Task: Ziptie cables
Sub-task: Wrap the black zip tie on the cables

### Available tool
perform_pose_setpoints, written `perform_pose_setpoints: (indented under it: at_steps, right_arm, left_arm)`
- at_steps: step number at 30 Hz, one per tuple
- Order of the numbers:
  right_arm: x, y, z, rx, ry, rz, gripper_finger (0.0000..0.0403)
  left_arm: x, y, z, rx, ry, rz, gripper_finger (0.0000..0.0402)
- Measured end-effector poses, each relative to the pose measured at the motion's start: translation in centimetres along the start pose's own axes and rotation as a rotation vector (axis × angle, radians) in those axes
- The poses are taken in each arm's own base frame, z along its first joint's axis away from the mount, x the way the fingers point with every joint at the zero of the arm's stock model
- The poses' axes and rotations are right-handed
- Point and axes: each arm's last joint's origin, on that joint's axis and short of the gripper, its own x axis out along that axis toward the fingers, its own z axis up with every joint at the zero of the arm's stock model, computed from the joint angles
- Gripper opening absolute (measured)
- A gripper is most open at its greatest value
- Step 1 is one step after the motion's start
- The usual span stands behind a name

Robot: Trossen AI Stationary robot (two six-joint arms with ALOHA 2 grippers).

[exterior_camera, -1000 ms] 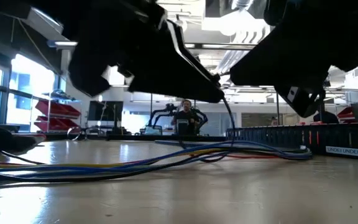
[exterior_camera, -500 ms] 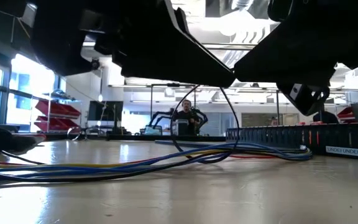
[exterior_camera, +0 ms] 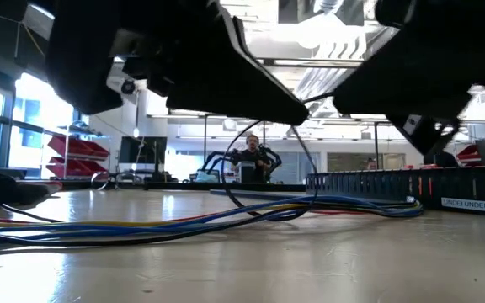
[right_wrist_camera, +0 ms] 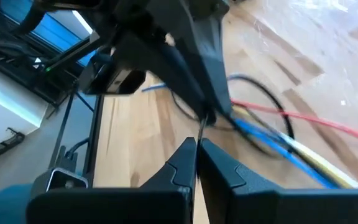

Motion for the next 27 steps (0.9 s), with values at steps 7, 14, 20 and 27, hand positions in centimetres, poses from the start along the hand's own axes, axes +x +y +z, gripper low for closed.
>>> perform_pose_setpoints:
  at_steps: [7, 14, 20, 27]
  right_arm:
    - [-1.9, 0.6, -1.6, -0.019, 0.031, -0.093, 0.0000]
    - [-3.9, 3.4, -0.6, -0.383, 0.001, -0.011, 0.0005]
    - [-2.4, 6.2, 0.9, -0.626, -0.036, -0.014, 0.0067]
    - [0.1, 6.0, 0.8, -0.875, 0.032, -0.317, 0.0144]
  left_arm:
    - [-0.2, -0.2, -0.3, -0.001, 0.035, 0.000, 0.0007]
    - [0.2, 0.3, -0.2, -0.034, 0.017, -0.047, 0.0006]
    - [0.6, 0.9, -0.3, -0.063, 0.015, -0.061, 0.0006]
    - [0.6, 0.8, -0.2, -0.072, 0.010, -0.080, 0.0005]
